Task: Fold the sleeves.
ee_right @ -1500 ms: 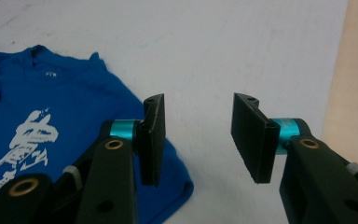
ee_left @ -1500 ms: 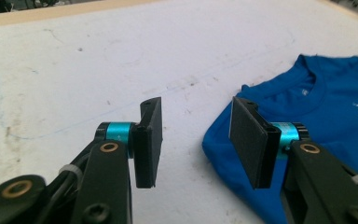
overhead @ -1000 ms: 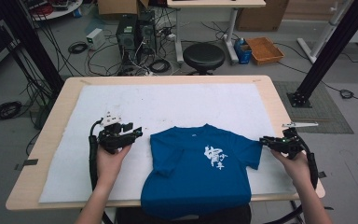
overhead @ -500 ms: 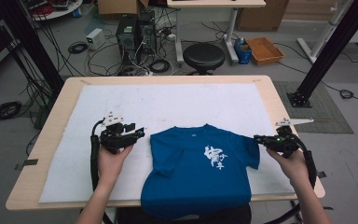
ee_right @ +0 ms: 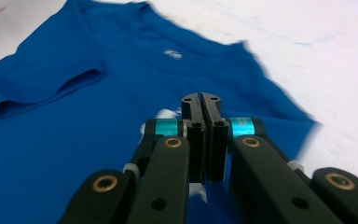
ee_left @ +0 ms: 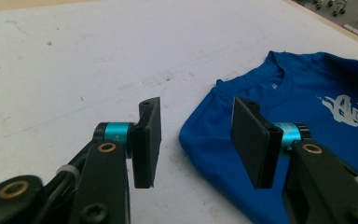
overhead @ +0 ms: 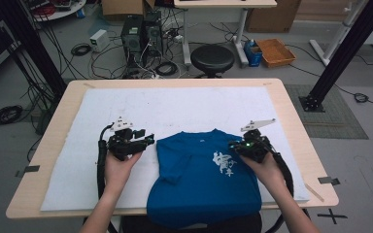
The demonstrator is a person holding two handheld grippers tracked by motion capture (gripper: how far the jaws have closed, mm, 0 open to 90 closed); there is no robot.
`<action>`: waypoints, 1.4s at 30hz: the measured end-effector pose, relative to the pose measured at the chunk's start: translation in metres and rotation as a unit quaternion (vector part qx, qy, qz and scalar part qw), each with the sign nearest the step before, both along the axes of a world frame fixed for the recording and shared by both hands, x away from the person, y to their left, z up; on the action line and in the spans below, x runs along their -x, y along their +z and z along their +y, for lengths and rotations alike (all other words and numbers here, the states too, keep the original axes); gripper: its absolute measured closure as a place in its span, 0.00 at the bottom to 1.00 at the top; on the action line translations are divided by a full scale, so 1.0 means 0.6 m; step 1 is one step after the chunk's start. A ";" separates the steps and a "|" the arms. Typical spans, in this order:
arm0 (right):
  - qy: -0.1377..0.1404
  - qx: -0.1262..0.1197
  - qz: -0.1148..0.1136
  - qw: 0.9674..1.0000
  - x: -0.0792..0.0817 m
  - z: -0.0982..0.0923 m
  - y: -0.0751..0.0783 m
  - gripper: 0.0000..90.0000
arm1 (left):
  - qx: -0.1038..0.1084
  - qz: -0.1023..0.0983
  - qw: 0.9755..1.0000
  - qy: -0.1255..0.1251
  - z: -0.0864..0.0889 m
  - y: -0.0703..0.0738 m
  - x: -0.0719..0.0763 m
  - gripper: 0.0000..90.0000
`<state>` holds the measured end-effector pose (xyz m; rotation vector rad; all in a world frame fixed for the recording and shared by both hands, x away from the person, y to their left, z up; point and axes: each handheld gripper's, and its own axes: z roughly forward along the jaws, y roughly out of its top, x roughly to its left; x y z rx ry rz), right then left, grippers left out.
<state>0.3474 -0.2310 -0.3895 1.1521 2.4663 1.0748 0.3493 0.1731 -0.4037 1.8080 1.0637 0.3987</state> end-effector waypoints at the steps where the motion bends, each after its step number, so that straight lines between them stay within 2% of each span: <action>1: 0.006 0.001 -0.003 1.000 -0.001 0.009 -0.004 0.96 | 0.000 0.002 1.000 -0.001 -0.001 0.000 0.000 0.59; 3: 0.015 0.000 -0.012 1.000 -0.002 0.017 -0.007 0.90 | -0.003 0.003 1.000 -0.003 -0.003 -0.002 0.000 0.59; 5: 0.019 -0.013 -0.027 0.999 0.000 0.011 -0.002 0.84 | -0.002 0.004 1.000 -0.005 -0.004 -0.003 -0.001 0.59; 7: 0.008 -0.031 -0.040 0.999 0.005 -0.007 0.006 0.81 | -0.003 0.005 1.000 -0.005 -0.004 -0.003 -0.001 0.59; 10: -0.010 -0.037 -0.046 0.998 0.017 -0.043 0.010 0.78 | -0.002 0.007 1.000 -0.005 -0.004 -0.004 -0.002 0.59; 14: -0.028 -0.041 -0.038 0.998 0.046 -0.094 -0.005 0.73 | -0.003 0.007 1.000 -0.008 -0.006 -0.005 -0.002 0.59; 18: -0.037 -0.054 -0.009 0.998 0.065 -0.128 -0.024 0.72 | -0.003 0.008 1.000 -0.012 -0.011 -0.005 -0.002 0.59; 20: -0.037 -0.053 0.005 0.998 0.068 -0.134 -0.033 0.75 | -0.005 0.007 1.000 -0.014 -0.014 -0.005 -0.002 0.59; 21: -0.032 -0.052 0.008 0.998 0.069 -0.135 -0.038 0.78 | -0.004 0.007 1.000 -0.014 -0.016 -0.005 -0.002 0.59; 24: -0.012 -0.039 0.017 0.999 0.070 -0.127 -0.045 0.98 | -0.010 0.009 1.000 -0.017 -0.019 -0.006 -0.002 0.59; 25: 0.000 -0.036 0.017 0.999 0.072 -0.121 -0.045 0.99 | -0.009 0.010 1.000 -0.017 -0.019 -0.006 -0.002 0.59; 28: 0.018 -0.030 0.014 0.999 0.082 -0.103 -0.039 1.00 | -0.008 0.009 1.000 -0.016 -0.019 -0.006 -0.002 0.59; 33: 0.044 -0.037 -0.009 0.998 0.097 -0.074 -0.030 1.00 | -0.010 0.010 1.000 -0.017 -0.017 -0.007 -0.003 0.59; 38: 0.079 -0.022 0.003 0.997 0.105 -0.054 -0.034 0.99 | -0.010 0.011 1.000 -0.017 -0.018 -0.007 -0.002 0.59; 42: 0.105 -0.017 0.011 0.994 0.110 -0.045 -0.040 0.89 | -0.012 0.012 1.000 -0.019 -0.019 -0.008 -0.003 0.59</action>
